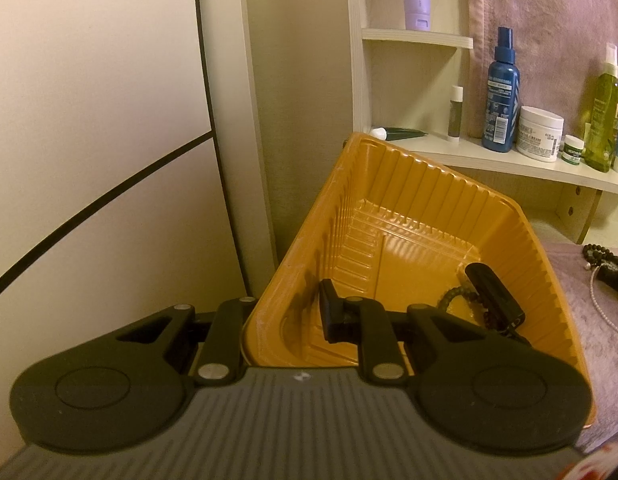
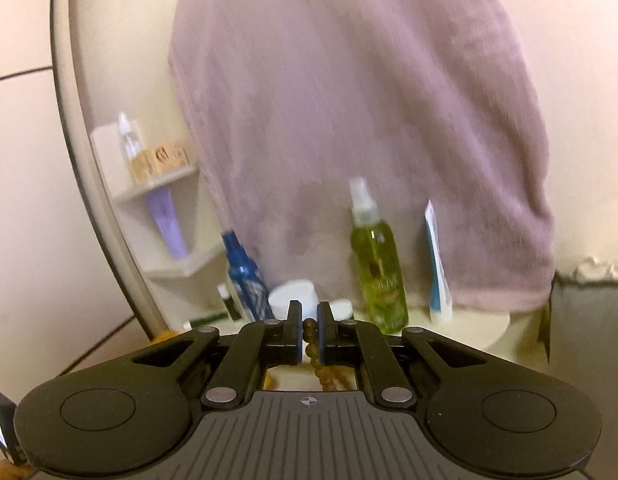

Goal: Organize jewelry
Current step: 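Lift the brown bead strand high out of the pile with the right gripper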

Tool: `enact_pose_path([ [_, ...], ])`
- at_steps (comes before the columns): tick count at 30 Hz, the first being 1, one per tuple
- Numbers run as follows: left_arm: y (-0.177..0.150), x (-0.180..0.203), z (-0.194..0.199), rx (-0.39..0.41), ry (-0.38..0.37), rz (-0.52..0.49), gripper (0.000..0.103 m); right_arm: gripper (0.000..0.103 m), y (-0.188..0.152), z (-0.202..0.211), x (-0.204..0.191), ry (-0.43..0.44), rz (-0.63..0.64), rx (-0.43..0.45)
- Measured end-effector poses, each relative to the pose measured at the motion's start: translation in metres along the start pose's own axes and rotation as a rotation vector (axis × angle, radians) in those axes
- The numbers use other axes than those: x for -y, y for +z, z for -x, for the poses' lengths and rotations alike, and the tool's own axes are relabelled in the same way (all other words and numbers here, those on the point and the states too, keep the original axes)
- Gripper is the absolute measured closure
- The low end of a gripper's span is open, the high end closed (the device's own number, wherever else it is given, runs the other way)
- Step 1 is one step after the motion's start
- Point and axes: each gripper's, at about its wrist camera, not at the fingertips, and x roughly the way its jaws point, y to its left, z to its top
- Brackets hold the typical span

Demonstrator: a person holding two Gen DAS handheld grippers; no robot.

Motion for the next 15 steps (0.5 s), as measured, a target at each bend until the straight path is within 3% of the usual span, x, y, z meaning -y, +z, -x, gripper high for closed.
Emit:
enact_pose_path([
  [9, 0.0, 0.0, 0.0, 0.0, -0.002, 0.004, 0.085, 0.096, 0.028, 0.019, -0.014, -0.003, 0.046, 0.102],
  [12, 0.0, -0.001, 0.001, 0.001, -0.004, 0.006, 0.086, 0.096, 0.032, 0.023, -0.01, -0.104, 0.048, 0.143],
  [13, 0.0, -0.001, 0.001, 0.002, -0.004, 0.007, 0.086, 0.096, 0.029, 0.02, -0.005, -0.172, 0.039, 0.126],
  [15, 0.0, -0.001, 0.001, 0.003, -0.003, 0.011, 0.086, 0.096, 0.019, 0.01, 0.011, -0.21, -0.019, 0.046],
])
